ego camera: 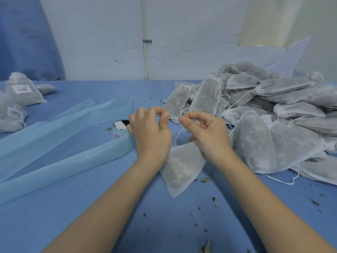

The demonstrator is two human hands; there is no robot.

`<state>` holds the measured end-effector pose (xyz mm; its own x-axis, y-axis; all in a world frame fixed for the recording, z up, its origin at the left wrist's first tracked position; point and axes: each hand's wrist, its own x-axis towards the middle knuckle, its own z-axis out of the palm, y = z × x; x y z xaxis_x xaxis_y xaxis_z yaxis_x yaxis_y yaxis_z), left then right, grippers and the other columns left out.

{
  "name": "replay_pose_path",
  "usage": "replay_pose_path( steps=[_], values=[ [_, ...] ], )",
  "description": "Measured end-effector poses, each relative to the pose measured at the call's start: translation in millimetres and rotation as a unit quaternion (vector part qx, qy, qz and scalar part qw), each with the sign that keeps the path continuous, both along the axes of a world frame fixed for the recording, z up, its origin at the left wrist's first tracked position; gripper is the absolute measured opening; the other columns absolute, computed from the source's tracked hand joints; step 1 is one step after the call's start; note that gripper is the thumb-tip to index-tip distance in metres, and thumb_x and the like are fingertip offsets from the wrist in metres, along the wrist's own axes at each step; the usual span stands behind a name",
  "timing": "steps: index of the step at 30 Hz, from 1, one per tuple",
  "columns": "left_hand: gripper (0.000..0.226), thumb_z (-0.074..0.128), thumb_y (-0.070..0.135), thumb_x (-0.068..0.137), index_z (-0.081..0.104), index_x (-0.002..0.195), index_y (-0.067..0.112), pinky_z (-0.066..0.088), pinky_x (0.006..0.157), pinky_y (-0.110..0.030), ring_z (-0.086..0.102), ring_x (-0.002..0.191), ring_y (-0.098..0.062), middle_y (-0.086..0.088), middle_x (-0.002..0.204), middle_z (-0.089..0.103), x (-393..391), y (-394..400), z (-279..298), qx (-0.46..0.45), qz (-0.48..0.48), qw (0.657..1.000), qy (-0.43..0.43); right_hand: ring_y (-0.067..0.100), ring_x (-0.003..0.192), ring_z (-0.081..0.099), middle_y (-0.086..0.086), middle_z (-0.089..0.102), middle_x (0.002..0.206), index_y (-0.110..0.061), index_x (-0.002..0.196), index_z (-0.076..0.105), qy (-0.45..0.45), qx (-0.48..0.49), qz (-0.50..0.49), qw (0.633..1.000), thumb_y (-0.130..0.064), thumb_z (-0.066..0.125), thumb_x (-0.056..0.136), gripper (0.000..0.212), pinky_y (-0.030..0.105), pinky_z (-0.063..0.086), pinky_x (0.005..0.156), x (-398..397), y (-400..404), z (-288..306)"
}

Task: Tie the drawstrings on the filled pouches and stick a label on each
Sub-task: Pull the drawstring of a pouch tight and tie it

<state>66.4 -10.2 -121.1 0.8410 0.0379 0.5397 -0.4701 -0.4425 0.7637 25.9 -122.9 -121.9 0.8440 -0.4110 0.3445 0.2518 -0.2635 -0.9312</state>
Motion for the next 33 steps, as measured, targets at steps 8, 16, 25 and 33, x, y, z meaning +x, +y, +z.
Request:
replay_pose_path(
  steps=[8, 16, 25, 33],
  values=[
    [0.021, 0.062, 0.045, 0.082, 0.053, 0.098, 0.036, 0.033, 0.081, -0.021, 0.046, 0.098, -0.014, 0.012, 0.092, 0.042, -4.8, -1.5, 1.7, -0.081, -0.108, 0.985, 0.109, -0.005, 0.047, 0.049, -0.021, 0.057, 0.049, -0.029, 0.074, 0.07, -0.065, 0.079, -0.12, 0.987, -0.021, 0.07, 0.086, 0.015, 0.016, 0.039, 0.061, 4.4, -0.2, 2.2],
    [0.018, 0.064, 0.018, 0.085, 0.067, 0.094, 0.003, 0.059, 0.069, -0.031, 0.07, 0.084, -0.02, -0.011, 0.09, 0.071, -4.5, -7.9, -2.7, -0.345, -0.318, 0.772, 0.43, 0.004, 0.038, 0.025, -0.014, 0.034, 0.041, -0.02, 0.076, 0.07, -0.097, 0.329, -0.193, 0.919, -0.017, 0.068, 0.088, 0.013, 0.018, 0.029, 0.04, 6.3, -15.2, 4.7],
    [0.033, 0.048, 0.025, 0.096, 0.06, 0.117, 0.002, 0.056, 0.079, -0.049, 0.066, 0.102, -0.03, -0.017, 0.114, 0.066, -2.9, -4.5, -1.3, -0.343, -0.286, 0.788, 0.424, -0.002, 0.083, 0.063, -0.004, 0.072, 0.097, -0.022, 0.075, 0.076, -0.014, 0.091, -0.009, 0.996, -0.016, 0.075, 0.079, 0.007, 0.013, 0.046, 0.076, 1.0, -12.0, -2.7],
    [0.027, 0.061, 0.019, 0.089, 0.067, 0.102, -0.004, 0.051, 0.088, -0.043, 0.067, 0.095, -0.032, -0.022, 0.103, 0.069, 0.8, -1.2, -1.5, -0.292, -0.244, 0.856, 0.35, -0.011, 0.096, 0.057, -0.011, 0.064, 0.106, -0.033, 0.07, 0.071, -0.027, -0.078, -0.003, 0.997, -0.018, 0.077, 0.079, 0.018, 0.006, 0.037, 0.087, -0.1, -9.3, -6.8]
  ],
)
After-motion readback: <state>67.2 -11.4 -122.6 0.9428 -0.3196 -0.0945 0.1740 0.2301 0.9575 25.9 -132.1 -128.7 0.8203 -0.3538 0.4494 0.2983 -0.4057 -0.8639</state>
